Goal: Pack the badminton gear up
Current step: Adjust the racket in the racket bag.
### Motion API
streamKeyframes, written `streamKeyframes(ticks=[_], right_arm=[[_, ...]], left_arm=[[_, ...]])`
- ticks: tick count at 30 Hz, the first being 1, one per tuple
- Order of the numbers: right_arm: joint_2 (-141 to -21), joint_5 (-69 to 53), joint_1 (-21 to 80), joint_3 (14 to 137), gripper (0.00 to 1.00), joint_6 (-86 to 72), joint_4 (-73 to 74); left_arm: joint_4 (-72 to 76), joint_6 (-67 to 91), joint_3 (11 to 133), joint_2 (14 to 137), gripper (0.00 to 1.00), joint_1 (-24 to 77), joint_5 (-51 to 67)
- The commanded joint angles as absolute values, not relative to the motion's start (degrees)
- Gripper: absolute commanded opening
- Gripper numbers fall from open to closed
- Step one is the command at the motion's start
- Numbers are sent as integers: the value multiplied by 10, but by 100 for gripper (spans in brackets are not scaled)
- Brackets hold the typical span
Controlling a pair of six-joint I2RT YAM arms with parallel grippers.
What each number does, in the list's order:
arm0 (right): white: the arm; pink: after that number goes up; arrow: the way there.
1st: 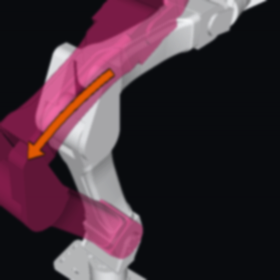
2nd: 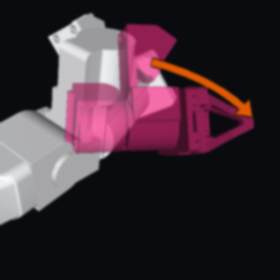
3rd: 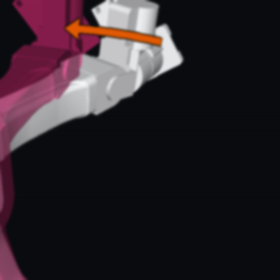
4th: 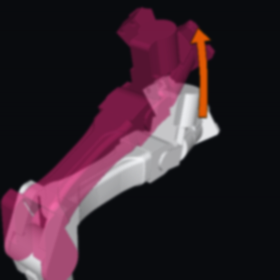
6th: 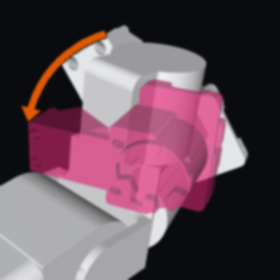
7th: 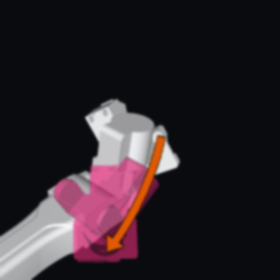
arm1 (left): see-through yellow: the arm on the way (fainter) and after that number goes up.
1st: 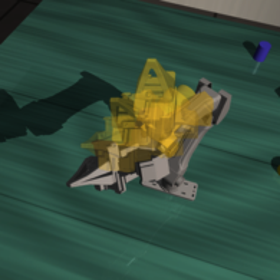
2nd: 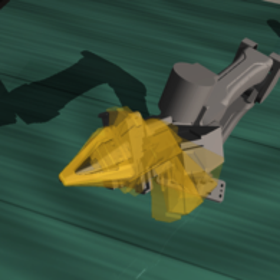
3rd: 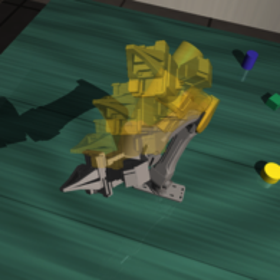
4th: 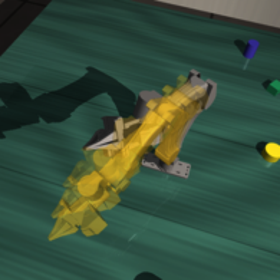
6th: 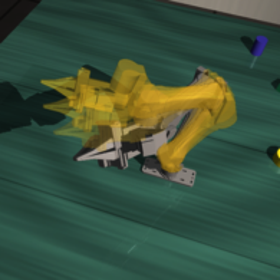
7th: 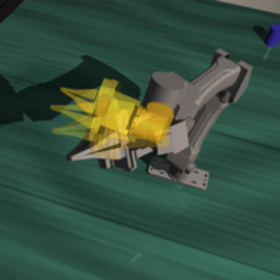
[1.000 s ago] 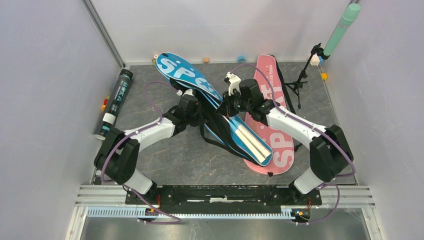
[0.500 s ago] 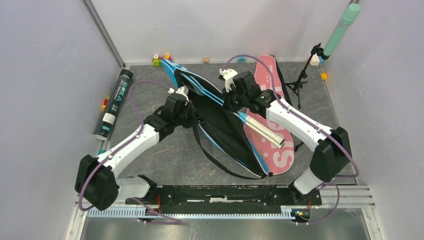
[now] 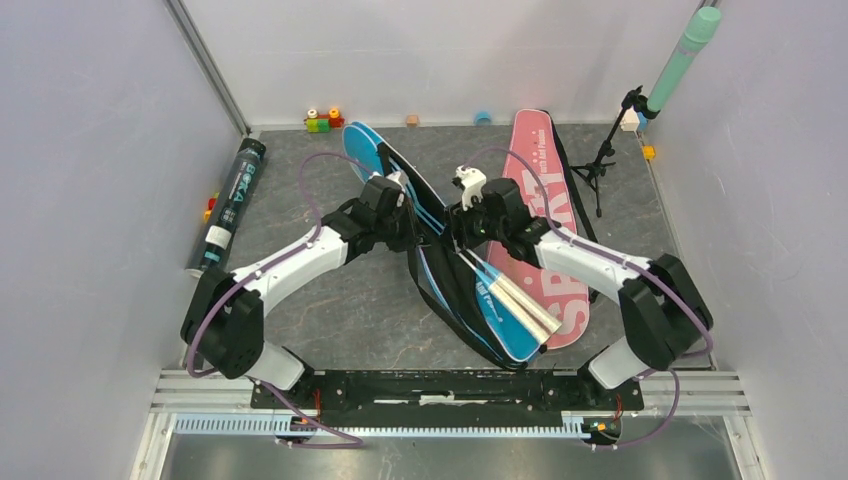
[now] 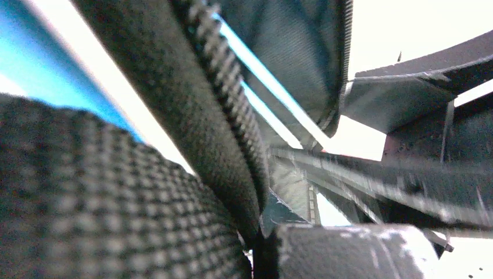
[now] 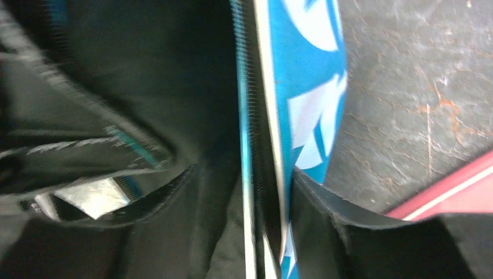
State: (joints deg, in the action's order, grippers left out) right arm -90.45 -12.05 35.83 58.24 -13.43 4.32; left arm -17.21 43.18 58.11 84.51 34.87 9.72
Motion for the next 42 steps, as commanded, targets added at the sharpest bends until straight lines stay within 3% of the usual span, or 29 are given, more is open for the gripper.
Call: streamKeyframes(ticks=[1,4,8,19,22,26,32,36,39,42], right_arm=[[-794,-226,356,518,69,-114,-196],[-746,-236,346,493,84,-87,-197],[-697,-266,316,476,91,-67,-119],[-522,-190,302,336,90,-59,76],[-507,-234,302,311,89,-52,135],[-496,-202,302,311,89,-28,222],[-528,-201,302,286,85,6,234],[-588,-249,301,285,65,25,238],[-613,-278,301,315,27,24,260],[-614,-267,302,365,7,3,298]], left_arm=[[-175,389,633,854,2,353,106],[-197,373,649,859,2,353,100],[-214,360,657,865,2,353,81],[-192,315,628,860,2,353,110],[-186,314,618,853,2,353,106],[-176,305,604,839,2,353,112],[-165,289,586,825,2,352,129],[-174,282,589,821,2,353,113],[-179,286,593,826,2,353,94],[-184,300,597,832,2,353,66]])
